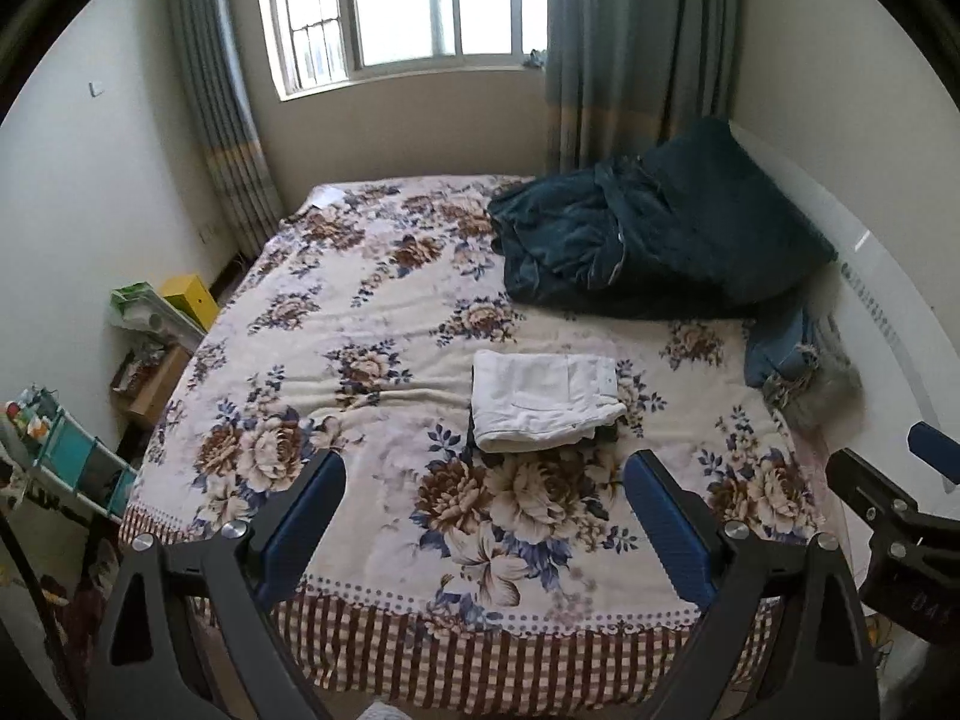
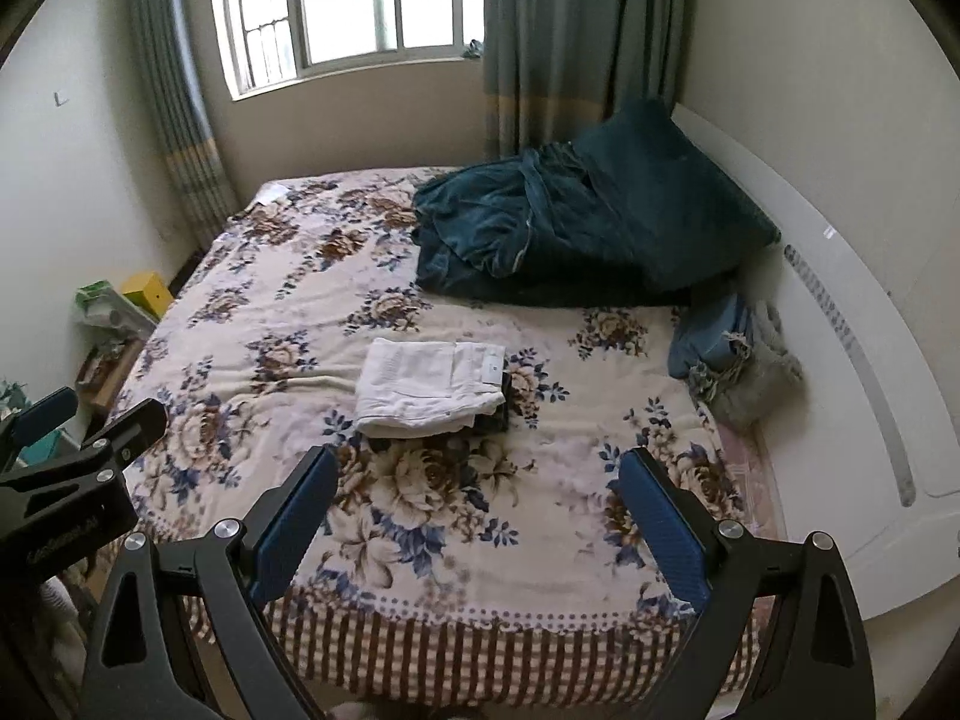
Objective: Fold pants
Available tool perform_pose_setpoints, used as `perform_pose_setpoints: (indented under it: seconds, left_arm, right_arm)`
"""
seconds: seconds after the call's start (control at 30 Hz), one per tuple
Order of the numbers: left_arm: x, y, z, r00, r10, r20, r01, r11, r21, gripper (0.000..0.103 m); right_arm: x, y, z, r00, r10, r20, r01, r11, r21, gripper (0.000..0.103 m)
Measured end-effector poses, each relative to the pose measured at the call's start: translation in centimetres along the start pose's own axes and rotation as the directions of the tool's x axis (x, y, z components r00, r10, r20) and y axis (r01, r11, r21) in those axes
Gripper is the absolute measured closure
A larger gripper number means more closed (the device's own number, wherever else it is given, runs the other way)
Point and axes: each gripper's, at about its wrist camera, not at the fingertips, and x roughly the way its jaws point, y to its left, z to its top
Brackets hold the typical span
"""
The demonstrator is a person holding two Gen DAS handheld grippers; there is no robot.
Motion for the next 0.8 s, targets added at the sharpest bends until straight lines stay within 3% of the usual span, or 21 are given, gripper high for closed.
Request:
perform_pose_setpoints:
  seconds: [0.2, 0.4, 0.53, 0.6, 0.8]
  left_arm:
    - [-4.3, 0.5, -1.0, 0.999, 0.002, 0.041, -0.002, 1.0, -0.012, 0.008]
    - [-6.7, 1.1, -1.6, 0.995, 0.04, 0.09, -0.039, 0.999, -0.006, 0.008]
    - [-7.0, 1.3, -1.9, 0.994, 0.037, 0.101, -0.036, 0.999, -0.011, 0.008]
    - [-6.8, 1.3, -1.8, 0.994, 0.029, 0.104, -0.027, 1.0, -0.015, 0.0]
    - [-5.6, 1.2, -1.4, 0.993, 0.032, 0.115, -0.03, 0.999, -0.025, 0.0]
  right_arm:
    - [-5.0, 0.3, -0.7, 0.999, 0.024, 0.027, -0.024, 1.0, -0.002, 0.006]
    - [-6.9, 0.5, -1.2, 0.998, 0.043, 0.034, -0.043, 0.999, 0.002, 0.006]
    - [-7.2, 0.5, -1.3, 0.998, 0.045, 0.052, -0.045, 0.999, 0.008, 0.006]
    - [-7.0, 0.4, -1.1, 0.996, 0.063, 0.061, -0.064, 0.998, 0.017, 0.005]
    - [-5.2, 0.1, -0.5, 0.997, 0.036, 0.065, -0.037, 0.999, 0.027, 0.002]
